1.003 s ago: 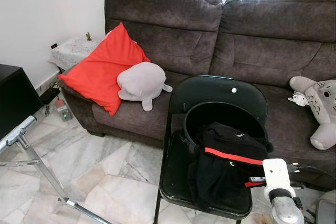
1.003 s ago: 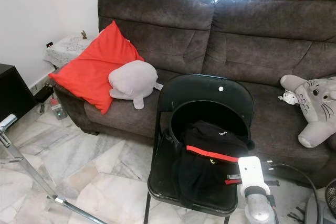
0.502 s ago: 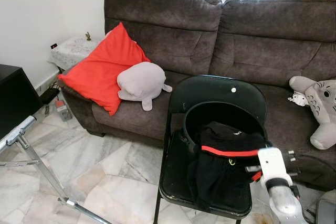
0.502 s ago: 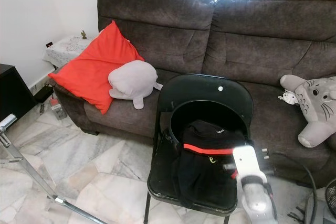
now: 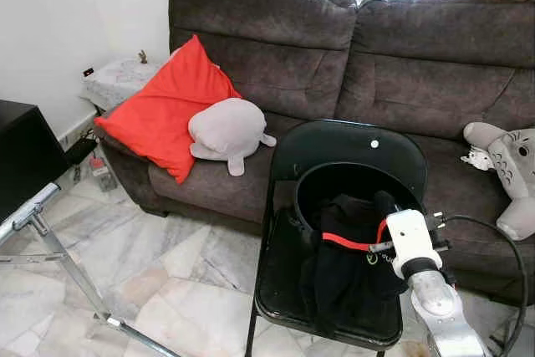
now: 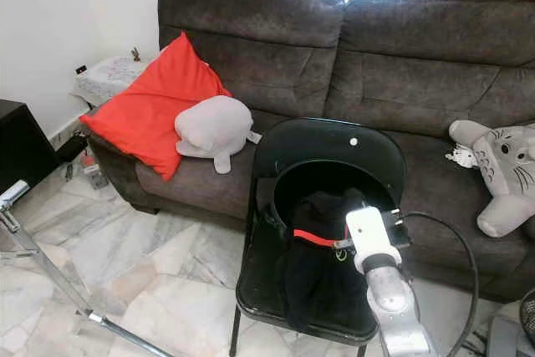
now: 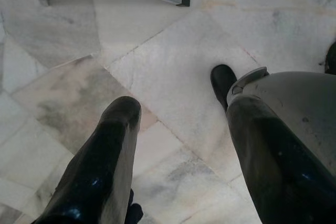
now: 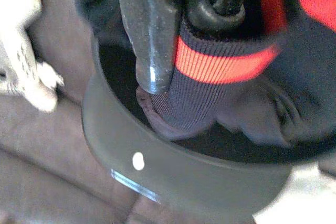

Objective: Hang hanger

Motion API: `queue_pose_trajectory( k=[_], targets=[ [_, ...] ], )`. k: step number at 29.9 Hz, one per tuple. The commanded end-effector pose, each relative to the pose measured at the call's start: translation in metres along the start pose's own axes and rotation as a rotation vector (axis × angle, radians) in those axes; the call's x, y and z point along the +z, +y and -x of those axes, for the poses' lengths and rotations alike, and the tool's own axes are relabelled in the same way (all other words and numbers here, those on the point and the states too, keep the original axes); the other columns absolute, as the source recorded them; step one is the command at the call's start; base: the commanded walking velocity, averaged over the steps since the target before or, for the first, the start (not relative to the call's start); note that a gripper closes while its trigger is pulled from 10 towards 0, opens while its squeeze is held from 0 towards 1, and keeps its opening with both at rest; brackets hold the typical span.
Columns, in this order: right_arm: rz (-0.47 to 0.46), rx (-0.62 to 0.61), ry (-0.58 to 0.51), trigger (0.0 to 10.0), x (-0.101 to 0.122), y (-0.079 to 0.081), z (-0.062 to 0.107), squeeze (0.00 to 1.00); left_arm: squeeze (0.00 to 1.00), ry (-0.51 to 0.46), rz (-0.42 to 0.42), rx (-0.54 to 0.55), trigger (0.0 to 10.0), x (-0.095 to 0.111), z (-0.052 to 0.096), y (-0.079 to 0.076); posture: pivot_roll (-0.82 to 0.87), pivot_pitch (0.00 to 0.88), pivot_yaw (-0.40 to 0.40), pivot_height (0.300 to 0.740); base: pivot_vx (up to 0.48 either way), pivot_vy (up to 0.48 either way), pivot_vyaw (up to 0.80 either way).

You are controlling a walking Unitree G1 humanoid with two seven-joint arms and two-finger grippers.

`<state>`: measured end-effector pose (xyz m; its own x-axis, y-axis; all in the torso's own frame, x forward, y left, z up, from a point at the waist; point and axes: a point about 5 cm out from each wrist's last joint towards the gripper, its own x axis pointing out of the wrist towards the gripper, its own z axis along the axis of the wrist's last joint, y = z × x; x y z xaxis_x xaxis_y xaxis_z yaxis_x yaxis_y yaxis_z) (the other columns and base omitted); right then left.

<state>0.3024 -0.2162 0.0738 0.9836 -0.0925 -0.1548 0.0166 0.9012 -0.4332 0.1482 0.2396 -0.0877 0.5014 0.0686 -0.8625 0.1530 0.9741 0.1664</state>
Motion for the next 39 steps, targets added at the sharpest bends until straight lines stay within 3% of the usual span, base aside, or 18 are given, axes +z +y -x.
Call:
queue_pose_trajectory(
  k=[1, 3, 5, 7, 8, 9, 10, 12, 13, 16, 17, 22, 23, 31, 34, 35, 38, 39],
  targets=[
    [-0.027, -0.042, 0.049, 0.0, -0.004, -0.005, 0.004, 0.00, 0.00, 0.014, -0.011, 0.000, 10.0, -0.004, 0.000, 0.000, -0.05, 0.000, 0.016, 0.740, 0.000, 0.000, 0.00],
    [-0.057, -0.107, 0.098, 0.0, -0.011, -0.011, 0.009, 0.00, 0.00, 0.014, -0.011, -0.001, 10.0, -0.004, 0.001, 0.000, -0.05, 0.000, 0.015, 0.740, 0.000, 0.000, 0.00],
    [-0.199, -0.227, 0.176, 0.0, -0.023, -0.020, 0.017, 0.00, 0.00, 0.015, -0.011, -0.001, 10.0, -0.004, 0.001, 0.000, -0.05, 0.000, 0.017, 0.740, 0.000, 0.000, 0.00],
    [-0.304, -0.245, 0.223, 0.0, -0.031, -0.018, 0.022, 0.00, 0.00, 0.015, -0.014, -0.001, 10.0, -0.004, 0.001, 0.000, -0.06, 0.000, 0.018, 0.740, 0.000, 0.000, 0.00],
    [-0.304, -0.245, 0.223, 0.0, -0.031, -0.018, 0.022, 0.00, 0.00, 0.015, -0.014, -0.001, 10.0, -0.004, 0.001, 0.000, -0.06, 0.000, 0.018, 0.740, 0.000, 0.000, 0.00],
    [-0.372, -0.238, 0.257, 1.0, -0.036, -0.015, 0.026, 0.00, 0.00, 0.015, -0.015, -0.002, 10.0, -0.004, 0.001, 0.000, -0.06, 0.000, 0.020, 0.740, 0.000, 0.000, 0.00],
    [-0.372, -0.238, 0.257, 1.0, -0.036, -0.015, 0.026, 0.00, 0.00, 0.015, -0.015, -0.002, 10.0, -0.004, 0.001, 0.000, -0.06, 0.000, 0.020, 0.740, 0.000, 0.000, 0.00],
    [-0.303, -0.227, 0.255, 10.0, -0.035, -0.016, 0.028, 0.00, 0.00, 0.014, -0.017, -0.003, 10.0, -0.004, 0.001, 0.000, -0.06, 0.000, 0.020, 0.740, 0.000, 0.000, 0.00],
    [-0.216, -0.230, 0.253, 10.0, -0.033, -0.019, 0.027, 0.00, 0.00, 0.013, -0.017, -0.003, 10.0, -0.004, 0.001, 0.000, -0.06, 0.000, 0.020, 0.740, 0.000, 0.000, 0.00],
    [-0.171, -0.236, 0.245, 10.0, -0.030, -0.023, 0.026, 0.00, 0.00, 0.013, -0.014, -0.004, 10.0, -0.004, 0.001, 0.000, -0.06, 0.000, 0.018, 0.740, 0.000, 0.000, 0.00],
    [-0.146, -0.241, 0.247, 10.0, -0.029, -0.028, 0.024, 1.00, 0.00, 0.012, -0.012, -0.003, 10.0, -0.004, 0.001, 0.000, -0.05, 0.000, 0.016, 0.740, 0.000, 0.000, 0.00],
    [-0.027, -0.205, 0.230, 10.0, -0.026, -0.030, 0.019, 0.97, 0.00, 0.012, -0.010, 0.001, 10.0, -0.004, 0.001, 0.000, -0.05, 0.000, 0.013, 0.740, 0.000, 0.000, 0.00],
    [0.046, -0.181, 0.232, 10.0, -0.027, -0.030, 0.018, 0.00, 0.00, 0.013, -0.009, 0.002, 10.0, -0.004, 0.001, 0.000, -0.05, 0.000, 0.013, 0.740, 0.000, 0.000, 0.00],
    [0.152, -0.112, 0.267, 10.0, -0.036, -0.027, 0.019, 0.00, 0.00, 0.015, -0.008, 0.004, 10.0, -0.005, 0.001, 0.000, -0.05, 0.000, 0.013, 0.740, 0.000, 0.000, 0.00],
    [0.146, -0.100, 0.272, 10.0, -0.037, -0.026, 0.019, 0.00, 0.00, 0.014, -0.008, 0.004, 10.0, -0.005, 0.001, 0.000, -0.05, 0.000, 0.012, 0.740, 0.000, 0.000, 0.00],
    [0.126, -0.110, 0.275, 10.0, -0.038, -0.027, 0.019, 1.00, 0.00, 0.013, -0.007, 0.005, 10.0, -0.004, 0.001, 0.000, -0.04, 0.000, 0.012, 0.740, 0.000, 0.000, 0.00],
    [0.163, -0.119, 0.261, 10.0, -0.035, -0.029, 0.017, 1.00, 0.00, 0.013, -0.008, 0.007, 10.0, -0.004, 0.001, 0.000, -0.04, 0.000, 0.014, 0.740, 0.000, 0.000, 0.00],
    [0.177, -0.120, 0.255, 10.0, -0.035, -0.029, 0.016, 0.73, 0.00, 0.013, -0.008, 0.007, 10.0, -0.004, 0.001, 0.001, -0.04, 0.000, 0.014, 0.740, 0.000, 0.000, 0.00]
  ],
)
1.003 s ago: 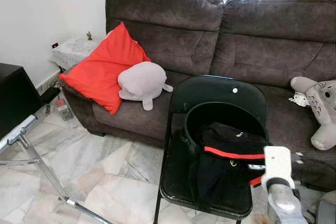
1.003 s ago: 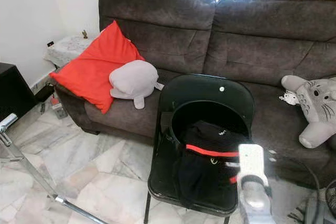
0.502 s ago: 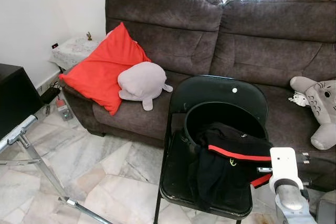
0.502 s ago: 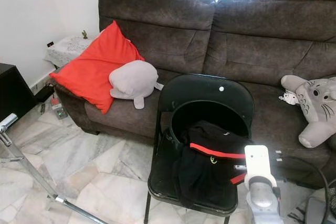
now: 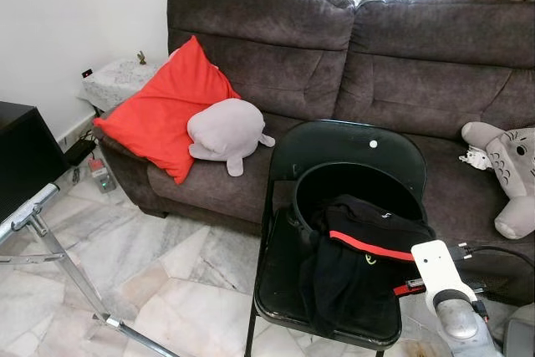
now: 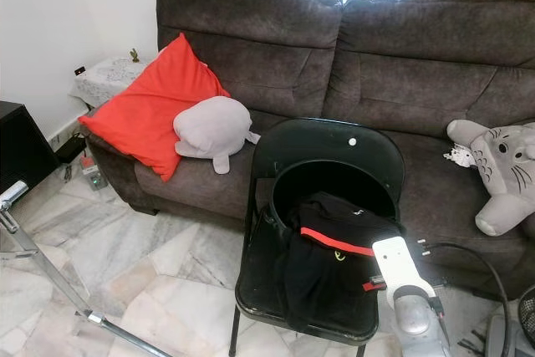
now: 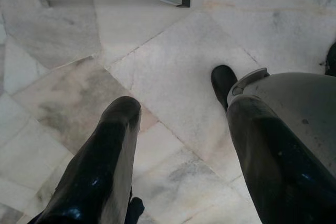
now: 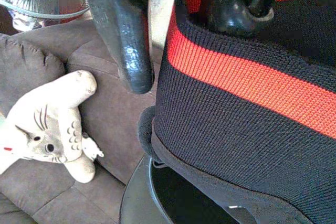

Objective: Hang hanger

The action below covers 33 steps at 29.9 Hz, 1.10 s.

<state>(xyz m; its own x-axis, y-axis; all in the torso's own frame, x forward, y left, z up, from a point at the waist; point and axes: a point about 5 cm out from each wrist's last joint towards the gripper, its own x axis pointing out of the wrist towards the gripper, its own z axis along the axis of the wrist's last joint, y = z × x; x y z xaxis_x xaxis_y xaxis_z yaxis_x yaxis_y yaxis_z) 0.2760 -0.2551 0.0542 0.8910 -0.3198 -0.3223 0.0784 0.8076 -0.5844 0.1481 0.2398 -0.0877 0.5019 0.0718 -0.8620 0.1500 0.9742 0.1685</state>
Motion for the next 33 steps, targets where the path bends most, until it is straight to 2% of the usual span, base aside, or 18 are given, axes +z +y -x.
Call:
queue_pose_trajectory(
  k=[1, 2, 13, 21, 23, 27, 28, 29, 30, 31, 33],
  targets=[
    [0.025, -0.009, -0.021, 10.0, 0.004, -0.002, -0.002, 0.73, 0.00, 0.013, -0.010, 0.004, 10.0, -0.004, 0.001, 0.000, -0.04, 0.000, 0.014, 0.740, 0.000, 0.000, 0.00],
    [0.056, -0.020, -0.038, 10.0, 0.006, -0.004, -0.003, 0.00, 0.00, 0.012, -0.010, 0.005, 10.0, -0.004, 0.001, 0.001, -0.04, 0.000, 0.015, 0.740, 0.000, 0.000, 0.00],
    [0.114, -0.043, -0.054, 10.0, 0.006, -0.014, -0.010, 0.00, 0.00, 0.011, -0.011, 0.008, 10.0, -0.004, 0.001, 0.001, -0.04, 0.000, 0.016, 0.740, 0.000, 0.000, 0.00],
    [0.165, -0.011, -0.092, 10.0, 0.007, -0.014, -0.016, 0.00, 0.00, 0.009, -0.013, 0.011, 10.0, -0.003, 0.001, 0.002, -0.04, 0.000, 0.022, 0.740, 0.000, 0.000, 0.00],
    [0.221, 0.004, -0.111, 10.0, 0.007, -0.013, -0.019, 0.00, 0.00, 0.008, -0.013, 0.011, 10.0, -0.003, 0.001, 0.002, -0.04, 0.000, 0.022, 0.740, 0.000, 0.000, 0.00],
    [0.221, 0.009, -0.113, 10.0, 0.007, -0.013, -0.019, 0.00, 0.00, 0.008, -0.015, 0.011, 10.0, -0.003, 0.001, 0.002, -0.04, 0.000, 0.023, 0.740, 0.000, 0.000, 0.00],
    [0.227, 0.013, -0.115, 9.1, 0.007, -0.012, -0.020, 0.00, 0.00, 0.008, -0.016, 0.010, 10.0, -0.003, 0.001, 0.002, -0.03, 0.000, 0.023, 0.740, 0.000, 0.000, 0.00],
    [0.238, 0.021, -0.121, 1.1, 0.006, -0.011, -0.020, 0.00, 0.00, 0.009, -0.016, 0.011, 10.0, -0.003, 0.001, 0.003, -0.03, 0.000, 0.024, 0.740, 0.000, 0.000, 0.00],
    [0.238, 0.021, -0.121, 1.1, 0.006, -0.011, -0.020, 0.00, 0.00, 0.009, -0.016, 0.011, 10.0, -0.003, 0.001, 0.003, -0.03, 0.000, 0.024, 0.740, 0.000, 0.000, 0.00],
    [0.238, 0.022, -0.124, 0.0, 0.006, -0.010, -0.020, 0.00, 0.00, 0.008, -0.017, 0.010, 10.0, -0.003, 0.001, 0.003, -0.03, 0.000, 0.024, 0.740, 0.000, 0.000, 0.00],
    [0.238, 0.028, -0.132, 0.0, 0.006, -0.008, -0.019, 0.00, 0.00, 0.009, -0.017, 0.011, 10.0, -0.003, 0.001, 0.003, -0.03, 0.000, 0.024, 0.740, 0.000, 0.000, 0.00]
  ],
)
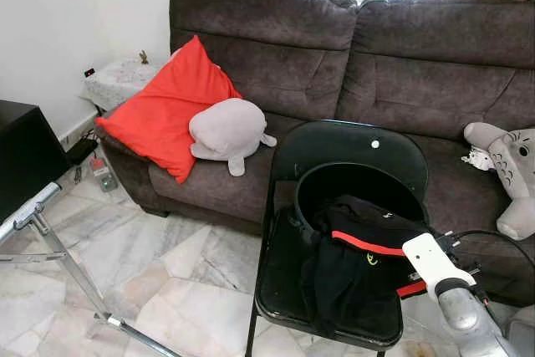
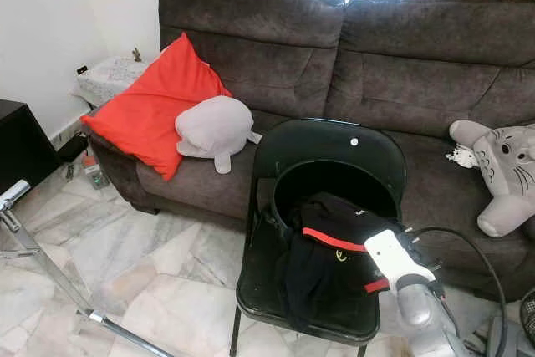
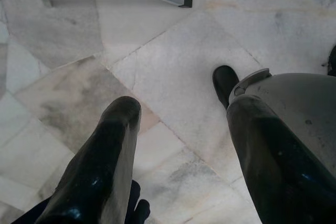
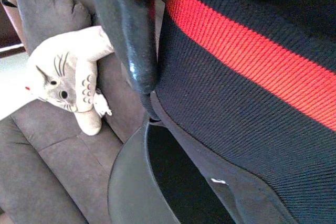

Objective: Hang hanger

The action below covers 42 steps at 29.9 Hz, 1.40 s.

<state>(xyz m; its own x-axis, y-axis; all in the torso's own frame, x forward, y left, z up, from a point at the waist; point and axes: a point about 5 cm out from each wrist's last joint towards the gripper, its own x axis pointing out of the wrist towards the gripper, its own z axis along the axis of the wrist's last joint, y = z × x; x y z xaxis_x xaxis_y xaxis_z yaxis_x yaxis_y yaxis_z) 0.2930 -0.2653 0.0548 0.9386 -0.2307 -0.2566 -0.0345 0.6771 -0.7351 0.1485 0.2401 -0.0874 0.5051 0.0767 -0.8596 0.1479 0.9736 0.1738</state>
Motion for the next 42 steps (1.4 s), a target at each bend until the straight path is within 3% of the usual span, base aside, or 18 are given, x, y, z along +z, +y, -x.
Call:
queue_pose_trajectory(
  k=[1, 8, 12, 19, 21, 22, 24, 27, 35, 40, 42],
  targets=[
    [0.015, 0.008, -0.019, 0.0, 0.003, 0.000, -0.001, 0.00, 0.00, 0.012, -0.017, 0.005, 10.0, -0.003, 0.001, 0.002, -0.03, 0.000, 0.024, 0.740, 0.000, 0.000, 0.00],
    [0.004, 0.021, -0.048, 0.0, 0.007, 0.006, -0.001, 0.00, 0.00, 0.011, -0.014, 0.008, 10.0, -0.003, 0.001, 0.002, -0.03, 0.000, 0.022, 0.740, 0.000, 0.000, 0.00],
    [-0.055, 0.023, -0.050, 0.0, 0.010, 0.010, -0.001, 0.00, 0.00, 0.010, -0.012, 0.008, 10.0, -0.003, 0.001, 0.002, -0.03, 0.000, 0.021, 0.740, 0.000, 0.000, 0.00],
    [-0.221, -0.003, -0.044, 0.0, 0.016, 0.015, 0.003, 0.00, 0.00, 0.010, -0.012, 0.007, 10.0, -0.004, 0.001, 0.002, -0.04, 0.000, 0.020, 0.740, 0.000, 0.000, 0.00],
    [-0.368, -0.038, -0.044, 0.0, 0.023, 0.016, 0.005, 0.00, 0.00, 0.010, -0.013, 0.008, 10.0, -0.004, 0.001, 0.002, -0.04, 0.000, 0.020, 0.740, 0.000, 0.000, 0.00],
    [-0.368, -0.038, -0.044, 0.0, 0.023, 0.016, 0.005, 0.00, 0.00, 0.010, -0.013, 0.008, 10.0, -0.004, 0.001, 0.002, -0.04, 0.000, 0.020, 0.740, 0.000, 0.000, 0.00],
    [-0.601, -0.100, -0.063, 0.0, 0.043, 0.013, 0.009, 0.00, 0.00, 0.010, -0.012, 0.011, 10.0, -0.004, 0.001, 0.002, -0.04, 0.000, 0.024, 0.740, 0.000, 0.000, 0.00],
    [-0.741, -0.121, -0.074, 0.0, 0.058, 0.013, 0.013, 0.00, 0.00, 0.010, -0.015, 0.011, 10.0, -0.004, 0.001, 0.002, -0.05, 0.000, 0.027, 0.740, 0.000, 0.000, 0.00],
    [-0.793, -0.044, -0.123, 0.0, 0.087, 0.027, 0.025, 0.00, 0.00, 0.007, -0.012, 0.014, 10.0, -0.004, 0.001, 0.002, -0.05, 0.000, 0.021, 0.740, 0.000, 0.000, 0.00],
    [-0.868, -0.072, -0.060, 0.0, 0.091, 0.030, 0.028, 0.00, 0.00, 0.008, -0.005, 0.021, 10.0, -0.004, 0.001, 0.003, -0.05, 0.000, 0.025, 0.740, 0.000, 0.000, 0.00],
    [-0.884, -0.087, -0.022, 10.0, 0.091, 0.034, 0.027, 0.00, 0.00, 0.013, -0.012, 0.023, 10.0, -0.005, 0.001, 0.004, -0.05, 0.000, 0.031, 0.740, 0.000, 0.000, 0.00]
  ],
)
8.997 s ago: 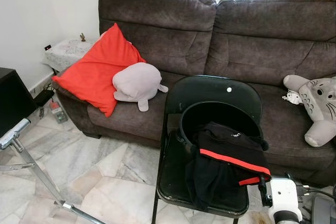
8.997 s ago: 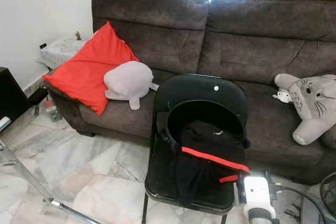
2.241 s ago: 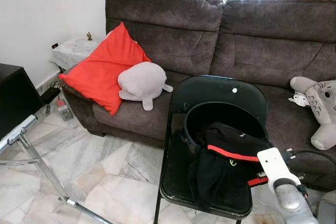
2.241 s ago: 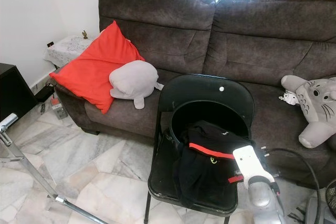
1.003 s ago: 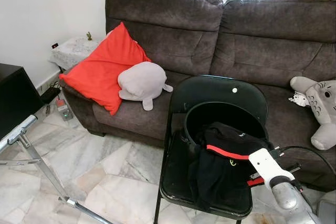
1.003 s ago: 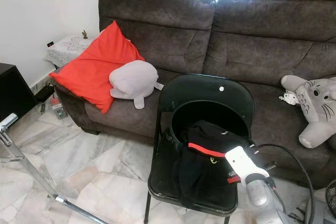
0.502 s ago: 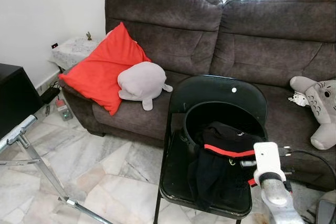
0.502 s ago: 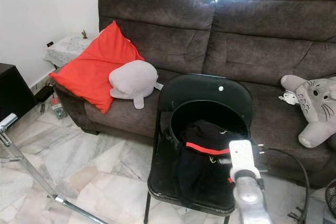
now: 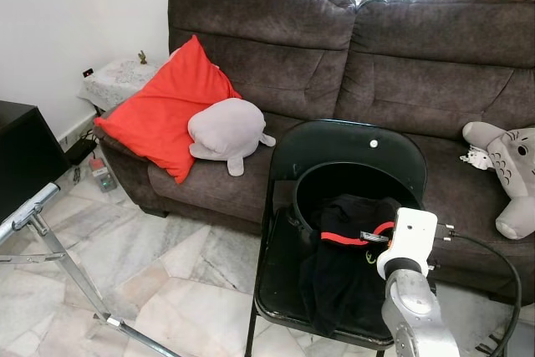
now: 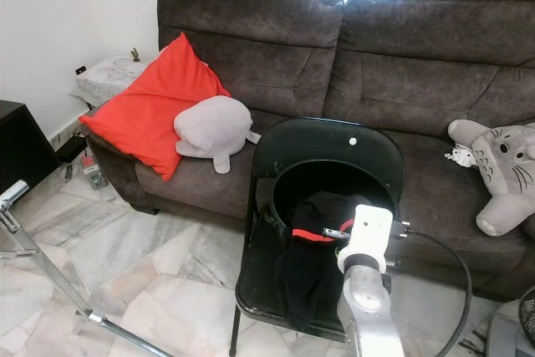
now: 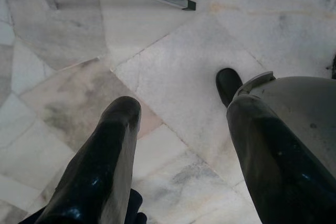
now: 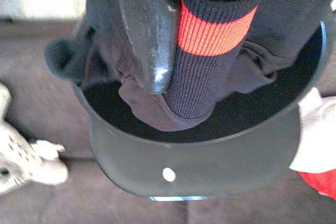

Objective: Hang hanger

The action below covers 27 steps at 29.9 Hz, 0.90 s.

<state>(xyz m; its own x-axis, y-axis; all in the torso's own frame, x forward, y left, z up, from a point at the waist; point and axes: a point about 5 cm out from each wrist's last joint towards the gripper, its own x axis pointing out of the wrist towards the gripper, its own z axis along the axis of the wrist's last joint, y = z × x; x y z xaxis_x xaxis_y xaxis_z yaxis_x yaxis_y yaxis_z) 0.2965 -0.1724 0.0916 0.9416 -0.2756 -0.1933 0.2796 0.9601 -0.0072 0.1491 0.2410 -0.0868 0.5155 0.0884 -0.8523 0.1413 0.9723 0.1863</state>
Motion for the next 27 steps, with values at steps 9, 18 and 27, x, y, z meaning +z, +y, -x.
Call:
queue_pose_trajectory(
  k=[9, 18, 27],
  targets=[
    [-0.036, 0.015, -0.014, 10.0, 0.011, 0.013, -0.005, 0.00, 0.00, 0.031, -0.018, 0.017, 10.0, -0.009, 0.002, 0.005, -0.04, 0.000, 0.039, 0.740, 0.000, 0.000, 0.00],
    [0.013, -0.015, -0.025, 10.0, -0.003, -0.015, -0.002, 0.00, 0.00, 0.030, -0.008, 0.022, 10.0, -0.011, 0.003, 0.003, -0.04, 0.000, 0.026, 0.740, 0.000, 0.000, 0.00],
    [0.047, -0.188, 0.002, 10.0, -0.023, -0.085, 0.013, 0.00, 0.00, 0.039, -0.013, 0.020, 10.0, -0.012, 0.003, 0.003, -0.08, 0.000, 0.043, 0.740, 0.000, 0.000, 0.00]
  ],
)
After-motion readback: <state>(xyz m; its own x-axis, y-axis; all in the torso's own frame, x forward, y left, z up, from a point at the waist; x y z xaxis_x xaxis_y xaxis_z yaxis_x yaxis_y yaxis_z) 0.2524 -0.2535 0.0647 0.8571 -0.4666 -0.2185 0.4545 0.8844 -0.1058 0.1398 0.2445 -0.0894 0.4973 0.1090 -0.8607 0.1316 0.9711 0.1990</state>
